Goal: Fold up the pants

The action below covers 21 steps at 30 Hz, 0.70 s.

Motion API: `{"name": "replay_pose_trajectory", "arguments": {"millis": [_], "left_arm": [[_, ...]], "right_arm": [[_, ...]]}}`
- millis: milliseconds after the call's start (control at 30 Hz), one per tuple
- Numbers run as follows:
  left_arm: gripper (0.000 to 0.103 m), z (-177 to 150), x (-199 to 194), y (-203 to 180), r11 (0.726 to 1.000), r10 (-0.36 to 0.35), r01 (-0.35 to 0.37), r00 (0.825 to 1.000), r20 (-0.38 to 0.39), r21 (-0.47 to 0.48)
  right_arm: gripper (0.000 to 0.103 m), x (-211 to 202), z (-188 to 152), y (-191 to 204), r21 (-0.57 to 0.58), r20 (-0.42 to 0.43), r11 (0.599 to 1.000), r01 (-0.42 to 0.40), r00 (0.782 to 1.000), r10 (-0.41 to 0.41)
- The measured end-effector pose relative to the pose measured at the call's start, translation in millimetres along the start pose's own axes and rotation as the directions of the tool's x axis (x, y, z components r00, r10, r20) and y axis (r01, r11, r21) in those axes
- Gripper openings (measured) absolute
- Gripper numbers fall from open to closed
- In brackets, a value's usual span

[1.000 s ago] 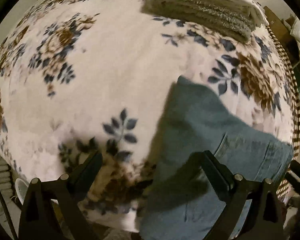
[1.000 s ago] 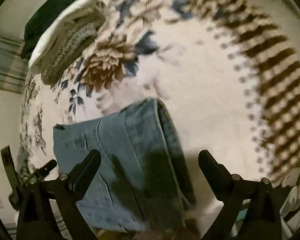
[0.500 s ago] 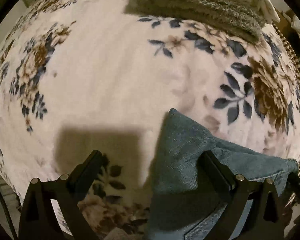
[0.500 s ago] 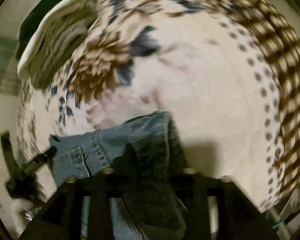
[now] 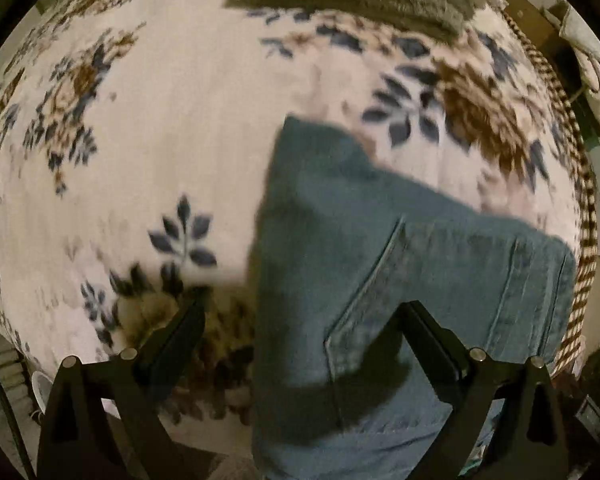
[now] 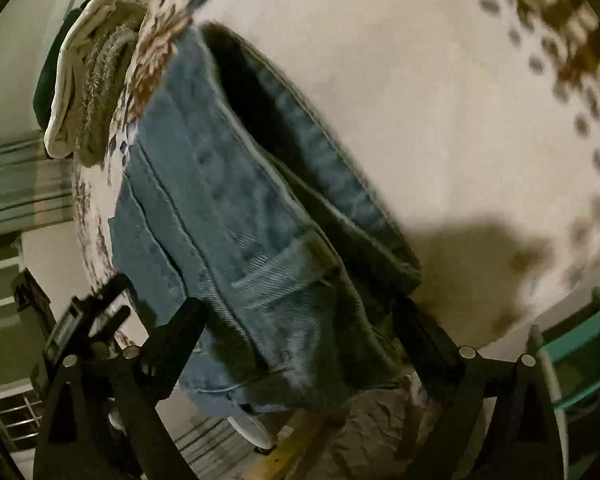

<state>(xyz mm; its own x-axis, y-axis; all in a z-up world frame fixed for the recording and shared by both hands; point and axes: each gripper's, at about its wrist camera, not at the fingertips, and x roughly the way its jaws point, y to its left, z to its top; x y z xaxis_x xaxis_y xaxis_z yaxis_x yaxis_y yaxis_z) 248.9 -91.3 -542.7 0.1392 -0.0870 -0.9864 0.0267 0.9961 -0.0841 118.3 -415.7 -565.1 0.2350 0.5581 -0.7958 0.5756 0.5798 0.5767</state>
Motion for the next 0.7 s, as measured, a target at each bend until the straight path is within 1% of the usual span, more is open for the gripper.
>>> {"name": "replay_pose_trajectory", "arguments": {"millis": [67, 100, 133, 200, 267, 333, 500, 567, 600, 633, 667, 700], "left_arm": [[0.1, -7, 3, 1, 1.0, 0.001, -0.001, 1.0, -0.008, 0.002], [0.101, -10, 5, 3, 1.0, 0.004, -0.003, 1.0, -0.011, 0.004], [0.101, -13, 6, 4, 1.0, 0.003, -0.003, 1.0, -0.014, 0.004], [0.101, -17, 9, 7, 1.0, -0.002, 0.002, 1.0, -0.017, 0.002], [0.101, -18, 11, 5, 1.0, 0.009, -0.009, 1.0, -0.011, 0.008], [0.102, -19, 12, 5, 1.0, 0.007, -0.007, 1.0, -0.012, 0.009], [0.103, -13, 16, 8, 1.0, -0.009, 0.01, 1.0, -0.013, 0.007], [0.103, -8, 29, 12, 0.998, -0.06, 0.06, 0.998, -0.013, -0.001], [0.103, -10, 41, 19, 0.993, -0.118, 0.117, 0.993, -0.024, -0.027], [0.103, -10, 52, 26, 0.981, -0.184, 0.182, 0.982, -0.045, -0.061], [0.103, -12, 64, 34, 0.961, -0.265, 0.257, 0.962, -0.068, -0.107], [0.103, -13, 72, 42, 0.938, -0.327, 0.315, 0.943, -0.067, -0.146]], "right_arm": [[0.097, 12, -1, -3, 0.003, 0.003, 1.0, -0.025, 1.0, 0.025], [0.102, 19, -1, -3, -0.006, 0.01, 0.999, -0.04, 0.999, 0.04], [0.103, 24, -1, -4, -0.015, 0.017, 0.999, -0.048, 0.999, 0.049], [0.103, 28, -1, 1, -0.034, 0.031, 0.998, -0.055, 0.998, 0.056], [0.103, 30, 2, 6, -0.042, 0.032, 0.995, -0.095, 0.995, 0.096], [0.103, 31, 5, 3, -0.028, 0.025, 0.992, -0.119, 0.992, 0.12], [0.103, 39, 6, 3, -0.04, 0.009, 0.991, -0.13, 0.991, 0.13], [0.103, 38, 6, 0, -0.04, 0.009, 0.991, -0.128, 0.992, 0.128], [0.103, 39, 7, -1, -0.033, 0.012, 0.991, -0.128, 0.992, 0.128], [0.103, 39, 10, 1, -0.03, 0.018, 0.991, -0.131, 0.991, 0.132], [0.101, 40, 11, 3, -0.026, 0.035, 0.99, -0.135, 0.99, 0.136], [0.087, 41, 13, 8, -0.027, 0.046, 0.992, -0.123, 0.991, 0.124]]}}
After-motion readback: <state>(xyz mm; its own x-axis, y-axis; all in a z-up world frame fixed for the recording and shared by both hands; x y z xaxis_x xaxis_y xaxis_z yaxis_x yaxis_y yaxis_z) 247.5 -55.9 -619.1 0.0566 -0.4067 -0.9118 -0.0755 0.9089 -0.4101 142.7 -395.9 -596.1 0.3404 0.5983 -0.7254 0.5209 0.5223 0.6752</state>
